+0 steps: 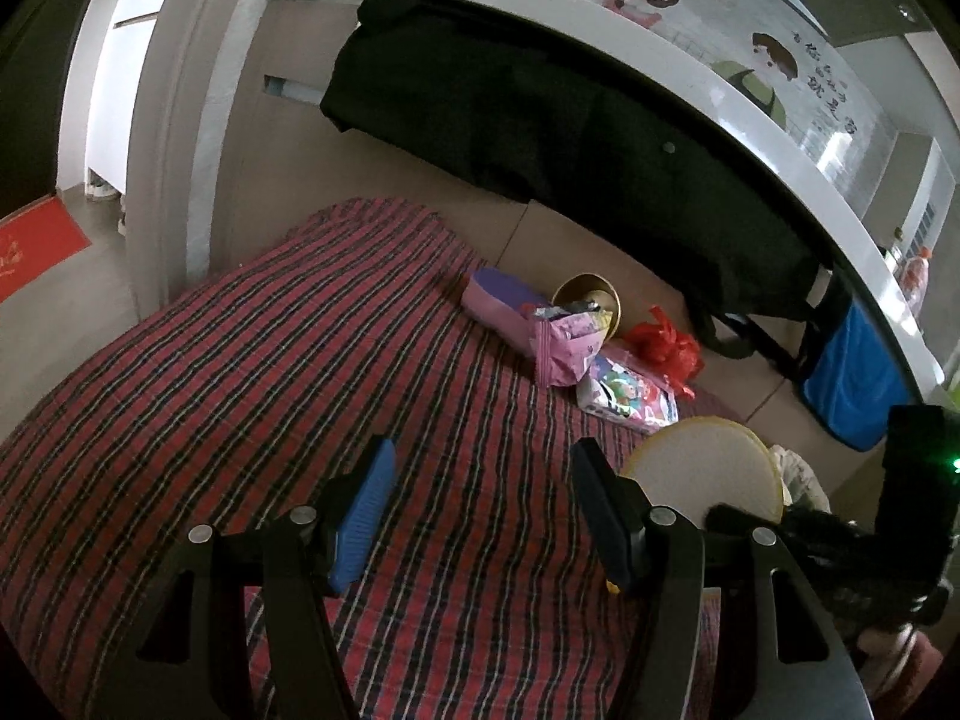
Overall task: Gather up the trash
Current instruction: 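Move the right tool to the round yellow-rimmed lid and grasp it, then grasp the yellow foil snack wrapper with the left tool while right holds the lid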
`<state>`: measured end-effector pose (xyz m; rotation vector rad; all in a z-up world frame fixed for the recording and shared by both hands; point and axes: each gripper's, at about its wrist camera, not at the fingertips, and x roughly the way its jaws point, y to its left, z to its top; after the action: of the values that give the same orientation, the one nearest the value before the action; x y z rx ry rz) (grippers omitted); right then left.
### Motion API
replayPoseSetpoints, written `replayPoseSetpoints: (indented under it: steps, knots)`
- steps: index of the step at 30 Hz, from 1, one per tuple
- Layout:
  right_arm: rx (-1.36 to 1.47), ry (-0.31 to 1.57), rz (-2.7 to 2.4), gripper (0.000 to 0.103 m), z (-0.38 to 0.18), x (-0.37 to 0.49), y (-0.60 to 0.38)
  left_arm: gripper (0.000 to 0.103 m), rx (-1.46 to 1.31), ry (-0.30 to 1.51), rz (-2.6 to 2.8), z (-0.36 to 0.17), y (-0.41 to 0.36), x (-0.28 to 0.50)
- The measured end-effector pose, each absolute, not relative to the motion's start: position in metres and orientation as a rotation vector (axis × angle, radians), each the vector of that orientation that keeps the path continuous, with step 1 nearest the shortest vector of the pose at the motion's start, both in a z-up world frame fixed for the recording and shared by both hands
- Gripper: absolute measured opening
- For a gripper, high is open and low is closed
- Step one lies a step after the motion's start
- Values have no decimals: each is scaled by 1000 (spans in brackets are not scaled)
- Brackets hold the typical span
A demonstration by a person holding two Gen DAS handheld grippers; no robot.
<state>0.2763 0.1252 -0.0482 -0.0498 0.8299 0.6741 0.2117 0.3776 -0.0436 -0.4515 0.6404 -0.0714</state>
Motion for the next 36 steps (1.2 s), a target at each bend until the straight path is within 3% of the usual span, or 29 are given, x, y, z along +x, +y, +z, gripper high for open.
replayPoseSetpoints:
  steps: [2,9,17,24,36]
  knots:
    - [-65,825,669,13,-53,278,127,61,-448,651,-78,-46,375,215]
    - [-60,786,638,13,-49,288,96,61,-463,714,-109,-60,346,244]
    - [-14,767,495,13,-48,305,23,62,-272,642,-152,-46,300,305]
    - [37,746,463,13,-57,314,-14,62,-393,661,-190,-56,325,390]
    - [97,746,471,14,-68,318,-26,60,-392,775,-104,-78,312,417]
